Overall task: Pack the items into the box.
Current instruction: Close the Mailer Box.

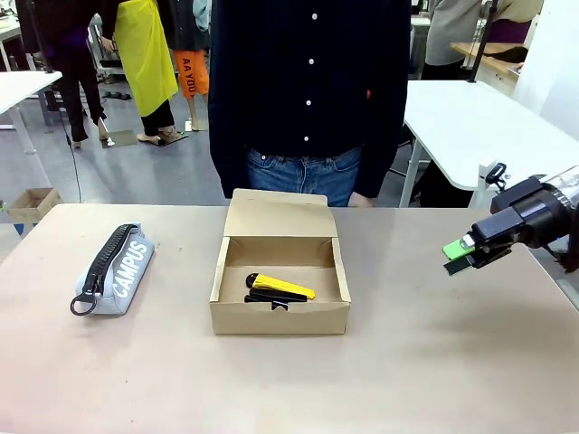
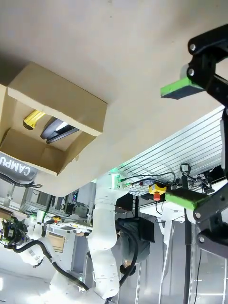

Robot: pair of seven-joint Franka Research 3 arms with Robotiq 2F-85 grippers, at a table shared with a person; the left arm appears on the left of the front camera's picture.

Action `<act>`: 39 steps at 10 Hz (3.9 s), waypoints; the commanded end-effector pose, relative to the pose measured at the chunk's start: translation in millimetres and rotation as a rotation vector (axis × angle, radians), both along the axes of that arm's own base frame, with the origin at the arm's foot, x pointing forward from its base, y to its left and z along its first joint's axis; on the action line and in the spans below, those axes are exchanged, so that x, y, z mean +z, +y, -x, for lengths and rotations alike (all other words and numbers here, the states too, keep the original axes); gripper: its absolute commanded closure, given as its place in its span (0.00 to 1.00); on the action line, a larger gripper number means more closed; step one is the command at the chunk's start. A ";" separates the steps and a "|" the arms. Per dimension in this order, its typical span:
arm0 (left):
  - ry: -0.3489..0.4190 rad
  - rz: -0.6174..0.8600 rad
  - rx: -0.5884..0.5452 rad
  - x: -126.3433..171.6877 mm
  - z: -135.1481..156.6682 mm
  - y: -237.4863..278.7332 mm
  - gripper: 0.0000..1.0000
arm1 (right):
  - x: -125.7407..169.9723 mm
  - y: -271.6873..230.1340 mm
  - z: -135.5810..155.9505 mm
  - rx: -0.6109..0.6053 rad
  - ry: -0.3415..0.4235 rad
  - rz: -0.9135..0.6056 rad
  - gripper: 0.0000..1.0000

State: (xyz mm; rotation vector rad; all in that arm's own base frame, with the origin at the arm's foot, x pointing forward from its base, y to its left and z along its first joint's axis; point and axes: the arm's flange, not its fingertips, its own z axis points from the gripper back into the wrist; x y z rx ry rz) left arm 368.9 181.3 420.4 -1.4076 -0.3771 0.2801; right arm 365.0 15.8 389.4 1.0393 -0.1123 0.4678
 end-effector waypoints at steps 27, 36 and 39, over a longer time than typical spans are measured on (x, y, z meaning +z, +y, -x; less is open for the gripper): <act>-0.118 -0.141 -0.553 22.2 -13.2 -161.6 0.00 | 46.8 87.8 -42.4 -0.097 -0.246 -0.030 0.00; -0.013 -0.139 -0.518 -64.3 -43.1 -285.4 0.00 | 32.3 124.9 -64.7 -0.313 -0.022 -0.043 0.00; -0.055 -0.125 -0.367 -64.9 -67.0 -302.4 0.00 | 13.9 138.9 -100.9 -0.370 0.140 -0.012 0.00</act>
